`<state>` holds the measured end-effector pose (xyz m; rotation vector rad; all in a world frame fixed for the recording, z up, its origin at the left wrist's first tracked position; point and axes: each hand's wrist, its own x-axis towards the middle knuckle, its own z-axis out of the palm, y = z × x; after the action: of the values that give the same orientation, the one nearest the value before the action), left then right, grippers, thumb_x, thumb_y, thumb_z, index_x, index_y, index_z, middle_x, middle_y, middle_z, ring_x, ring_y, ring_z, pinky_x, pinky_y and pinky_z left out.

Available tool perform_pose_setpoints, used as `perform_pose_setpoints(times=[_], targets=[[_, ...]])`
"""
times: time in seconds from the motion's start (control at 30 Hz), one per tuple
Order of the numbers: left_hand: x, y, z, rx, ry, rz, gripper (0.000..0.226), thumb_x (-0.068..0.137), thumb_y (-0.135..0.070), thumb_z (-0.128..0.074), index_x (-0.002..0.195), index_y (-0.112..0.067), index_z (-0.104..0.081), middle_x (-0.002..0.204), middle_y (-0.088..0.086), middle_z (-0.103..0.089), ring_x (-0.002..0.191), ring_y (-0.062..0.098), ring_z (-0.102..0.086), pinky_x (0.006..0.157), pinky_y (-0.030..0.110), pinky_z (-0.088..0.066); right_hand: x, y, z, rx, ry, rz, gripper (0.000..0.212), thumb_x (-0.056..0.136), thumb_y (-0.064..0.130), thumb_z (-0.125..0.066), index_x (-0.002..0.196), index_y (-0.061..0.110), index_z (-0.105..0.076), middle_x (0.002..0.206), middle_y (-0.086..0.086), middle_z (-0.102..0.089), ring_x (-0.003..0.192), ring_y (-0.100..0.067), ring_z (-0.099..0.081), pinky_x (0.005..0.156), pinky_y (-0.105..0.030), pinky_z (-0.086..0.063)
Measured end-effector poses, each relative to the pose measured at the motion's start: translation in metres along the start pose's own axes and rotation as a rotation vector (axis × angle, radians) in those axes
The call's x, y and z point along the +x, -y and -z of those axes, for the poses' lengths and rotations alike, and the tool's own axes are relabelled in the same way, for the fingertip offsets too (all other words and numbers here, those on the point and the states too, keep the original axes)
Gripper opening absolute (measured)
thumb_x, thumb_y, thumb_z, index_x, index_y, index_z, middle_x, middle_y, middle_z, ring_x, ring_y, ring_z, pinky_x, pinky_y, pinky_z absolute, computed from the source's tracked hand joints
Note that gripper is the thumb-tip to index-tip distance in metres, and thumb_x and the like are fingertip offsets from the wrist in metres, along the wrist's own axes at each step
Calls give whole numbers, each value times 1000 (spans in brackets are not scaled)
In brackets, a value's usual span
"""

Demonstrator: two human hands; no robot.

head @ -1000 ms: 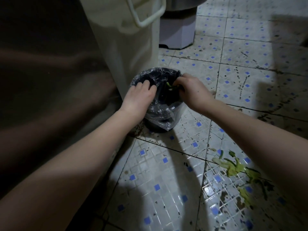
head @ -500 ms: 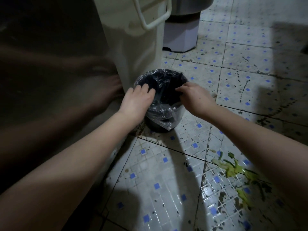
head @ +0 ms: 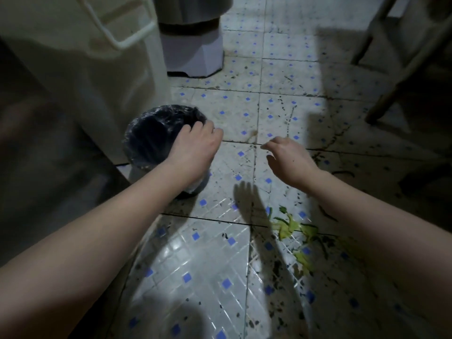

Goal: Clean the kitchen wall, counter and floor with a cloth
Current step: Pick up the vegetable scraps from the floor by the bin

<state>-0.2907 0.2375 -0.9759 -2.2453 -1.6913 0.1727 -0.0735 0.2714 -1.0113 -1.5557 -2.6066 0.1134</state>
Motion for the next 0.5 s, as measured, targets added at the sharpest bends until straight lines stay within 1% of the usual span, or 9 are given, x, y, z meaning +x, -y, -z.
perform_pose_setpoints(times=[0.07,0.17,0.3,0.4,0.5], targets=[[10,-12,-2,-15,-19,-24,31,82,-9,-56,112,-10,-46,112,11,-51,98,30,-51,73,37,-36,-10,-16,-3,-1,26,-42,38,93,11,-46,130,12,-52,126,-13,-56,111,-33,-52,89,-42,-46],[20,-29,-7,-29,-41,-87,27,83,-7,-52,109,-9,-46,109,12,-52,96,32,-51,70,37,-32,-24,-37,-11,12,47,-129,39,92,10,-45,130,13,-53,125,-12,-57,113,-31,-52,89,-41,-47],[32,-49,-16,-53,-6,-126,30,83,-5,-51,112,-9,-45,110,12,-51,99,33,-51,76,39,-38,-42,-62,-23,18,74,-231,39,89,6,-45,127,11,-54,122,-12,-57,111,-32,-52,86,-41,-47],[42,-62,-26,-48,30,-152,31,83,-4,-53,113,-10,-45,112,10,-51,101,30,-51,78,39,-38,-53,-77,-32,35,91,-283,36,89,5,-48,124,11,-56,116,-12,-58,106,-32,-52,82,-38,-44],[51,-72,-36,-59,54,-175,33,83,-5,-54,113,-11,-44,113,10,-51,102,29,-51,81,38,-40,-59,-88,-44,55,131,-333,38,87,5,-53,123,12,-56,116,-11,-57,105,-29,-52,83,-36,-44]])
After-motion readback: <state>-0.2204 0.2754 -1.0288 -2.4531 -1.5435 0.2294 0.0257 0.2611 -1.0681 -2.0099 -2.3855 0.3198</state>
